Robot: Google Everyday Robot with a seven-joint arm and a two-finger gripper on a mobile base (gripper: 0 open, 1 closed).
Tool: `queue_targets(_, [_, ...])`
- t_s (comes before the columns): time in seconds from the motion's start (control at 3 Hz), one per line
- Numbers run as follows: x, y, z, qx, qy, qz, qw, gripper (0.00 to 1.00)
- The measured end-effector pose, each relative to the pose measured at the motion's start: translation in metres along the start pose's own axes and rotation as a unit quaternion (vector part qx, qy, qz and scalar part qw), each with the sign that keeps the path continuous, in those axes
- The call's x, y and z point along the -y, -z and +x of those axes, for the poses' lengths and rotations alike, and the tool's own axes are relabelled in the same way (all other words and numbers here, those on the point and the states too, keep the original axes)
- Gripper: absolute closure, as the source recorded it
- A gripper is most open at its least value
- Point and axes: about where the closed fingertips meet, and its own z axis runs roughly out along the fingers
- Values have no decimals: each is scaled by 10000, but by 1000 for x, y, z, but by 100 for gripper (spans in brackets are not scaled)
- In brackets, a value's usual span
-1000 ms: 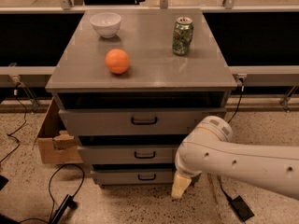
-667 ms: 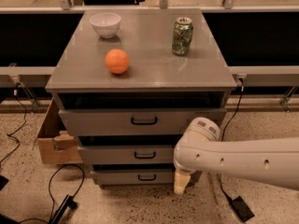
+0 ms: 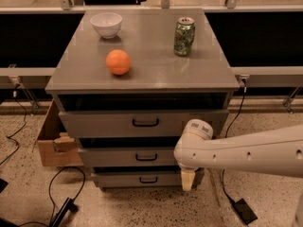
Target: Open middle drawer
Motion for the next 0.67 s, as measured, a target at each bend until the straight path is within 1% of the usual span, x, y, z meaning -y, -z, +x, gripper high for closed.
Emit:
queue_targets(0.33, [0, -24, 6, -85, 118, -158, 9998, 0])
queue_targets(0.67, [6, -44, 9, -194, 216, -282, 9992, 0])
